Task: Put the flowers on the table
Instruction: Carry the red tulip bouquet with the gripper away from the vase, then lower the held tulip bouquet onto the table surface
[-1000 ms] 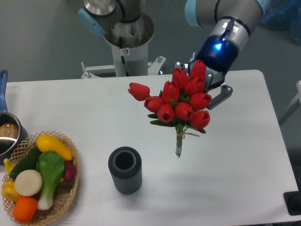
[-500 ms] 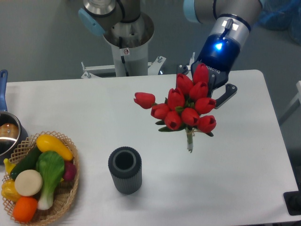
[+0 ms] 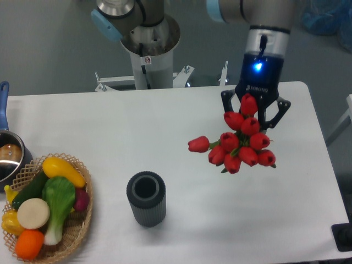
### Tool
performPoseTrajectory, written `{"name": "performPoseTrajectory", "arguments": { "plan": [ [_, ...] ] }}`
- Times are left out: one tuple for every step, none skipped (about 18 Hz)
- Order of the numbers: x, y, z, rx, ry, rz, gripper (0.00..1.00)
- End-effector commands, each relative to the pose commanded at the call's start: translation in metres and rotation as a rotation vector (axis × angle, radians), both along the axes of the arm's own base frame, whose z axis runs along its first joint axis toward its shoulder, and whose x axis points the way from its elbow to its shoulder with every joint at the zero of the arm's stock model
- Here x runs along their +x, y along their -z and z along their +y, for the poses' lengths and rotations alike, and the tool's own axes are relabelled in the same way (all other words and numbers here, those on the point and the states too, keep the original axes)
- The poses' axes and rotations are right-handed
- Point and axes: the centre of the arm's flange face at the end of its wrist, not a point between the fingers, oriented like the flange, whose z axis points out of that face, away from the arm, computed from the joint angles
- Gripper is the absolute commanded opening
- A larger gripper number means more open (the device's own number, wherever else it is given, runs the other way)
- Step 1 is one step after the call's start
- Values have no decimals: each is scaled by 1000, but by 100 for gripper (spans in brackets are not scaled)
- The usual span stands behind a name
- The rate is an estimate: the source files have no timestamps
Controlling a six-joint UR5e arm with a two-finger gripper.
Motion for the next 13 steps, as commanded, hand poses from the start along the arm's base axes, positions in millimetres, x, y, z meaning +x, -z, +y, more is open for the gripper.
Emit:
{"name": "performPoseTrajectory", "arguments": {
  "plan": [
    [5,11,4,-19,20,-11,39],
    [8,21,2,-51,35,-15,36],
    [7,31,2,-93,48,-11,36],
    [12,42,7,-138,66,-22,36],
    [21,48,14,-178,85,-30,36],
    [25,52,18,-214,97,-35,36],
    [26,61,21,-245,115,-40,36],
    [26,71,20,-276,133,-47,36],
    [24,79,18,-310,142,-54,36],
    [24,87,18,-348,151,-60,36],
    [27,89,20,-377,164,-58,36],
    [26,100,21,-424,171,-66,36],
    [24,109,20,-461,174,-70,36]
  ]
}}
